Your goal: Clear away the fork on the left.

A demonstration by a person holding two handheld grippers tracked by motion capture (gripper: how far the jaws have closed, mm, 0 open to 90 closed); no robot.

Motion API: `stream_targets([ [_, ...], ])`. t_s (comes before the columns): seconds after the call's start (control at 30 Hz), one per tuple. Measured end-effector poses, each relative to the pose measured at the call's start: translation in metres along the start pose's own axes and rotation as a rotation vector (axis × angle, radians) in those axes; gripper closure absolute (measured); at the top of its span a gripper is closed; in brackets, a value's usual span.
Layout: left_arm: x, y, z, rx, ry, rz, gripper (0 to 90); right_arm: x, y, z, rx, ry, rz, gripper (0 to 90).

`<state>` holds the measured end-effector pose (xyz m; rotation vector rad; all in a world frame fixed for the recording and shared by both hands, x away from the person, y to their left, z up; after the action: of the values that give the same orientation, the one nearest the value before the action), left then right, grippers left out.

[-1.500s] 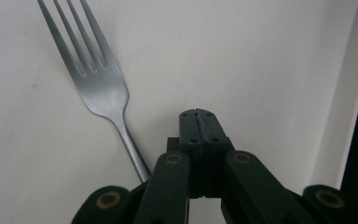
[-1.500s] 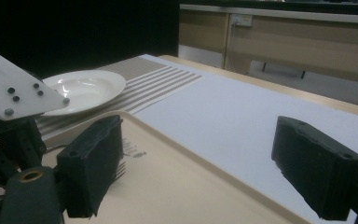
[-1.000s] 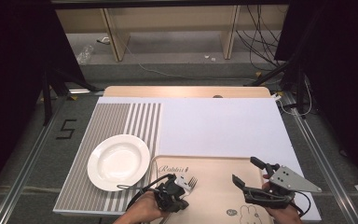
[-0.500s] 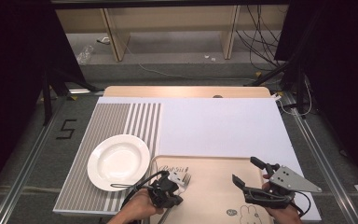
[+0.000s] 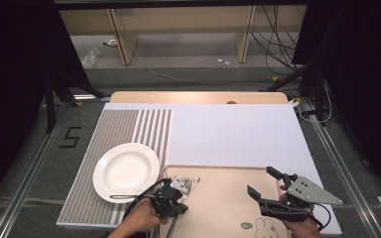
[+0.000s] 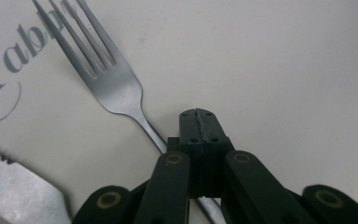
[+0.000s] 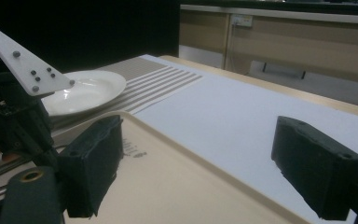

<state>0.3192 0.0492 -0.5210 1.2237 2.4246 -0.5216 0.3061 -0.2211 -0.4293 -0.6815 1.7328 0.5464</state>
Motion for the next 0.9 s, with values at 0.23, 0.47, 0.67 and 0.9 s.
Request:
stream_targets([
  [0.23,0.003,0.009,-0.003,-0.007,-0.005,-0.026,89.6,0.0,0.0,0.0,0.0,-0.001,-0.001,17.4],
  [0.47,0.007,0.017,-0.007,-0.022,-0.007,-0.048,89.6,0.0,0.0,0.0,0.0,0.0,-0.001,17.4],
  [0.67,0.011,0.021,-0.01,-0.024,-0.005,-0.059,89.6,0.0,0.0,0.0,-0.002,-0.001,-0.001,17.4],
  [0.9,0.014,0.024,-0.012,-0.021,-0.003,-0.064,89.5,0.0,0.001,0.0,-0.003,0.003,0.0,17.4],
])
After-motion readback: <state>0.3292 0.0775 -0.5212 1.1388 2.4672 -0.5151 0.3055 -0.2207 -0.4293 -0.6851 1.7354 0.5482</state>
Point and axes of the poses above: each handheld gripper's, and its own axes: z roughly forward along the jaws, x roughly out of its underside, y roughly to its left, the point moved 6 cm from there along z, roughly forward along the jaws, and after that the axes turned 3 degrees about -x, right-handed, at the moved point
